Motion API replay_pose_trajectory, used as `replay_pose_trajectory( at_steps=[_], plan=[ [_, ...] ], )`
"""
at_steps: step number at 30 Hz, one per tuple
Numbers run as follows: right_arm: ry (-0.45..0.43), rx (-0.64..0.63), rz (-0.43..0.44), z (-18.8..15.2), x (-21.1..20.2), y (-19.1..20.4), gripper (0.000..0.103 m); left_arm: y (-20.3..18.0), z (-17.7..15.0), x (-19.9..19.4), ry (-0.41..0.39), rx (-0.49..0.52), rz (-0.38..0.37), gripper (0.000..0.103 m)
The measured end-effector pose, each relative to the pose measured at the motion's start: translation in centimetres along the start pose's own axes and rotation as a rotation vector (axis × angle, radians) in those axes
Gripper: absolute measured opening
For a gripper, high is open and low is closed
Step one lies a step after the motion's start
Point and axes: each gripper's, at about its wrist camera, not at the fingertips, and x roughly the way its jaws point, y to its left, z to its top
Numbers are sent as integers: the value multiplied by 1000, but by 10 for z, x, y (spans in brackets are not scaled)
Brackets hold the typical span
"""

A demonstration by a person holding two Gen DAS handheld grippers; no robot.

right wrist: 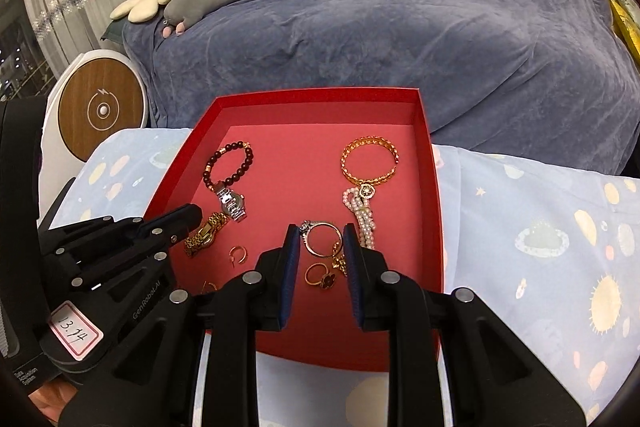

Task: Organize jewelry
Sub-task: 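Carry the silver ring over the red box and open the right gripper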

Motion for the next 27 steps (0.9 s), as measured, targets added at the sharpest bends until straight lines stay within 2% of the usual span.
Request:
replay_pose_trajectory(
  at_steps=[9, 15, 19, 20, 22, 23, 24, 27],
  plan=[
    [38, 6, 4, 8, 32, 1, 22, 9, 11, 21, 13, -20, 24, 0],
    [39, 6, -7, 6, 38, 1, 24, 9, 9, 29, 21, -16, 30, 0],
    [30, -5, -23, 0, 32, 3, 38, 6, 8, 31, 53, -15, 32, 0],
    [28, -6, -26, -1, 29, 2, 40, 6, 7, 29, 49, -22, 41, 6],
    [22, 0, -38, -4, 22, 1, 43, 6, 5, 26, 51, -37, 49, 26],
    [18, 6, -40, -6, 18, -1, 43, 7, 4, 23, 46, -49, 65, 46],
    [18, 15, -36, -7, 15, -4, 44, 7, 4, 21, 36, -55, 65, 56],
    [15, 23, -49, -12, 4, -9, 53, 3, 1, 12, 15, -36, 73, 60]
  ],
)
